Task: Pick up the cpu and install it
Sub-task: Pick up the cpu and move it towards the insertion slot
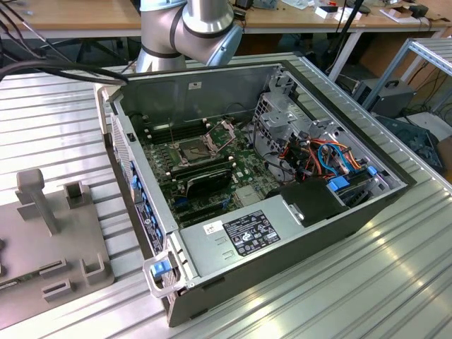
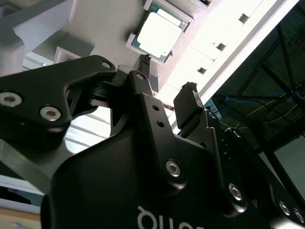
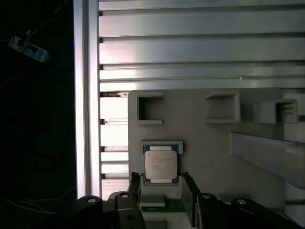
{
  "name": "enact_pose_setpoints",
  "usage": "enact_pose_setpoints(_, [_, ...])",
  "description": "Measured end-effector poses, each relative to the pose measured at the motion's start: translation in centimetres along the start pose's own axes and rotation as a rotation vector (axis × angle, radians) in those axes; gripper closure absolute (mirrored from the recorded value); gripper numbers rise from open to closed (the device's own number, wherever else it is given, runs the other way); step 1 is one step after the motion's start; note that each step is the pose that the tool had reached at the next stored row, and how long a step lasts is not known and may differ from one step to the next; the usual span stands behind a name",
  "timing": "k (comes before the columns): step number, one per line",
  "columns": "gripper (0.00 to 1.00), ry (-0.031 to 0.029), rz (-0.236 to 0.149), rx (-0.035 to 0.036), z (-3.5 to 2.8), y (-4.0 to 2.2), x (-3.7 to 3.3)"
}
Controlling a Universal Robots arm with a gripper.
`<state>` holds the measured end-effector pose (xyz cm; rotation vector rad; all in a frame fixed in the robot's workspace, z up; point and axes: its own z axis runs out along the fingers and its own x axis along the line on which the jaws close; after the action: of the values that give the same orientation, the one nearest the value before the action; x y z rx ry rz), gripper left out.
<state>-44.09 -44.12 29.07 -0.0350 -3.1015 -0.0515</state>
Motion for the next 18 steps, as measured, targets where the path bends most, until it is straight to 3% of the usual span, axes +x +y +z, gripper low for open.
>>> enact_pose_setpoints(6, [0.52, 0.0001, 0.000, 0.0000, 0.44, -0.02, -0.02])
enact_pose_setpoints(18, [0.52, 0.0000, 0.000, 0.0000, 0.70, -0.02, -0.03])
